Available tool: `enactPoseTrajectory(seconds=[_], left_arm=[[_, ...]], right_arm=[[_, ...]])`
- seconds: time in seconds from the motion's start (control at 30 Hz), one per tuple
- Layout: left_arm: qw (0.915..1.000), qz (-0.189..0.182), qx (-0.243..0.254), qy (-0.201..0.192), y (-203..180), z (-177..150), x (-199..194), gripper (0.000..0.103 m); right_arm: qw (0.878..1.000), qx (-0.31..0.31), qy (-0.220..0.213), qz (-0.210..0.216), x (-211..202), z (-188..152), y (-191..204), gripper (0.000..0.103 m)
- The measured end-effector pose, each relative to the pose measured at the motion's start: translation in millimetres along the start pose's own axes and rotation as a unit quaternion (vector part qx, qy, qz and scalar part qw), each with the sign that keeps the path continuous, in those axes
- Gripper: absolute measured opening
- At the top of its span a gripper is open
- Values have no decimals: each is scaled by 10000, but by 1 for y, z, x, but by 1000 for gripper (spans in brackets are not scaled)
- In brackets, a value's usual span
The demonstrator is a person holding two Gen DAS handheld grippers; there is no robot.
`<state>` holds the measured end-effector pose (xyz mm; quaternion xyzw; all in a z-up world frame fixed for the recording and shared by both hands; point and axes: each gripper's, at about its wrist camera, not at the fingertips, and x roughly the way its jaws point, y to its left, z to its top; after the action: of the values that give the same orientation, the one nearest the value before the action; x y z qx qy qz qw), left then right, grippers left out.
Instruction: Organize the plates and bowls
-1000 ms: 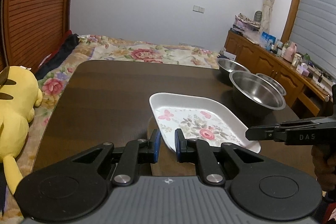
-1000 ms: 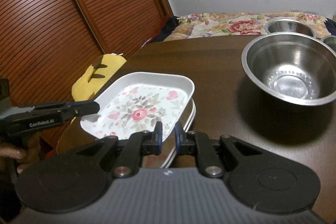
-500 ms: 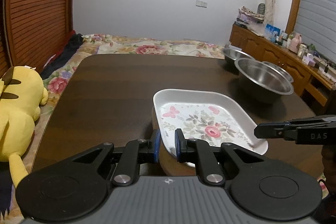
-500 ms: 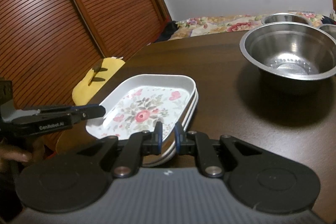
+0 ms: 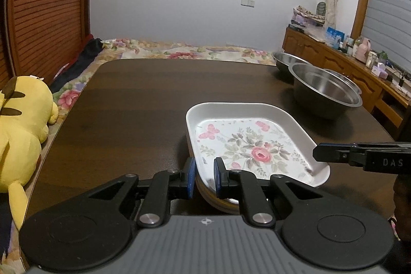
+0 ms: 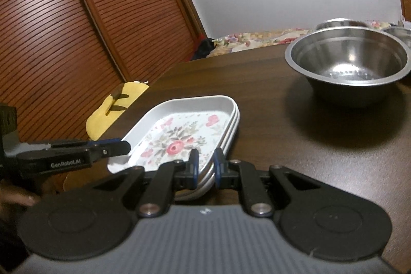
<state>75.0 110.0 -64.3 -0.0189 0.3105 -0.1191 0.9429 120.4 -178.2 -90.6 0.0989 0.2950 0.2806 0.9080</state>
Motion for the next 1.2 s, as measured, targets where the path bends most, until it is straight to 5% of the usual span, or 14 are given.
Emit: enactPoseTrajectory(seconds=[0.53, 1.0, 1.1, 1.2], left_arm=[[10000, -1, -31, 59, 1, -4, 6, 23], [9998, 34, 4, -181, 0, 5, -5, 77], [9997, 49, 23, -249, -2, 10, -6, 87], [9995, 58, 81, -296, -7, 15, -7, 91]], right_arm=[[9999, -112, -56, -54, -2, -5, 3, 17], [9992, -122, -314, -225, -12, 0, -1, 32], [9988, -154, -388, -265, -17, 1, -3, 38], [9980, -179, -505, -327, -22, 4, -6, 56]])
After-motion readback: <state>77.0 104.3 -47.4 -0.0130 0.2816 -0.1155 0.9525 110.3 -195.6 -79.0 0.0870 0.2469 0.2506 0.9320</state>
